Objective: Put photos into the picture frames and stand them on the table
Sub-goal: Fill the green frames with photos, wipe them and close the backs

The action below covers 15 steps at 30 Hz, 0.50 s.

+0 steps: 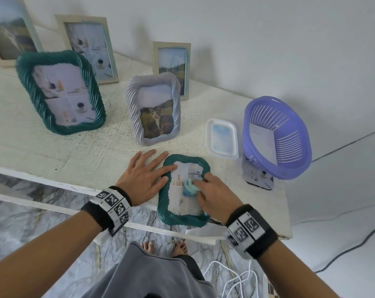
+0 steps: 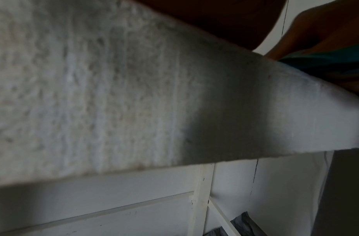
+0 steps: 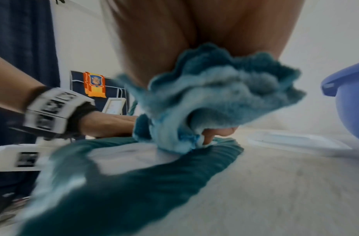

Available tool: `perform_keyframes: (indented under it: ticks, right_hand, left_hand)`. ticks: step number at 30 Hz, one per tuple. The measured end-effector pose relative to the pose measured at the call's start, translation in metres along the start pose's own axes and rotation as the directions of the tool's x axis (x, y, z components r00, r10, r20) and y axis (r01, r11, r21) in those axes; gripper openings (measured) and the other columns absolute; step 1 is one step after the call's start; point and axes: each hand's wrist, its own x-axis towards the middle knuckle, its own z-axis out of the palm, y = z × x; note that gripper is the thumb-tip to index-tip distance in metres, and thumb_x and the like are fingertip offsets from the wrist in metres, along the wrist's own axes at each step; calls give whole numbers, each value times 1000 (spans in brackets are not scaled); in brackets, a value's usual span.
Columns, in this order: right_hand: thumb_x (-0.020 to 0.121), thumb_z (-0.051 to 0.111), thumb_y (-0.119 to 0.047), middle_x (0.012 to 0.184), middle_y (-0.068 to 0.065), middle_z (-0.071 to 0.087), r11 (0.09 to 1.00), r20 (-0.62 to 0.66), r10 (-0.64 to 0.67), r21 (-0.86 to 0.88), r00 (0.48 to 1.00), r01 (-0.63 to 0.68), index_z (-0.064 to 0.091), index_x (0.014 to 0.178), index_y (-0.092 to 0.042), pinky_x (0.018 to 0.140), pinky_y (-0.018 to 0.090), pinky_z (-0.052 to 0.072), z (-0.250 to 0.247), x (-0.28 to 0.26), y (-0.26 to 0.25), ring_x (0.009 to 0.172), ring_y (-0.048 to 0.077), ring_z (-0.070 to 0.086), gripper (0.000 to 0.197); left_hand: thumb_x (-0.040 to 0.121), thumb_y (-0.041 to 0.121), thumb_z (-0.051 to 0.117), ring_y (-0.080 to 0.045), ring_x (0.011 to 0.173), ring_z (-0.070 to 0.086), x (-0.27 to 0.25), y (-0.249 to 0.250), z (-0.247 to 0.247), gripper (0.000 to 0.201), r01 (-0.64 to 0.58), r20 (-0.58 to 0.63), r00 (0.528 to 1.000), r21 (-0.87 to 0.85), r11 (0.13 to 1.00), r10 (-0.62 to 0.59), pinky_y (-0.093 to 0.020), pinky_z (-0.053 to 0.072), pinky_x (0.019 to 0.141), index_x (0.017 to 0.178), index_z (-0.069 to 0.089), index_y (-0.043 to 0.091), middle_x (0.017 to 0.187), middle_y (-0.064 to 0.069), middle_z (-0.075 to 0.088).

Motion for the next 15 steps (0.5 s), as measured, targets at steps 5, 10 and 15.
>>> perform_keyframes:
  ticks: [5,10,15]
  right_hand:
    - [95,41,-15,110,13,49,995,-22,87,-52,996,-88,56,125,-9,84,35,45,-11,40,4,95,28,52,34]
    - [95,42,-15,111,7,50,995,-19,-97,-15,995,97,55,125,-10,84,28,44,5,14,-7,91,18,48,33]
    - [88,45,-17,96,3,50,955,39,-295,27,955,294,63,118,-14,71,26,43,7,-11,-4,81,16,45,35]
  left_hand:
    - [98,59,10,-25,149,16,-1,1,0,51,14,-2,1000,20,1000,-14,-49,6,121,148,22,55,163,10,19]
    - [98,60,7,-24,149,14,-2,2,-1,53,17,-1,1000,16,1000,-17,-48,5,121,148,21,55,163,11,15]
    - [97,62,3,-24,150,12,-1,2,-1,55,19,12,1000,7,1000,-19,-49,5,121,148,21,55,163,10,15]
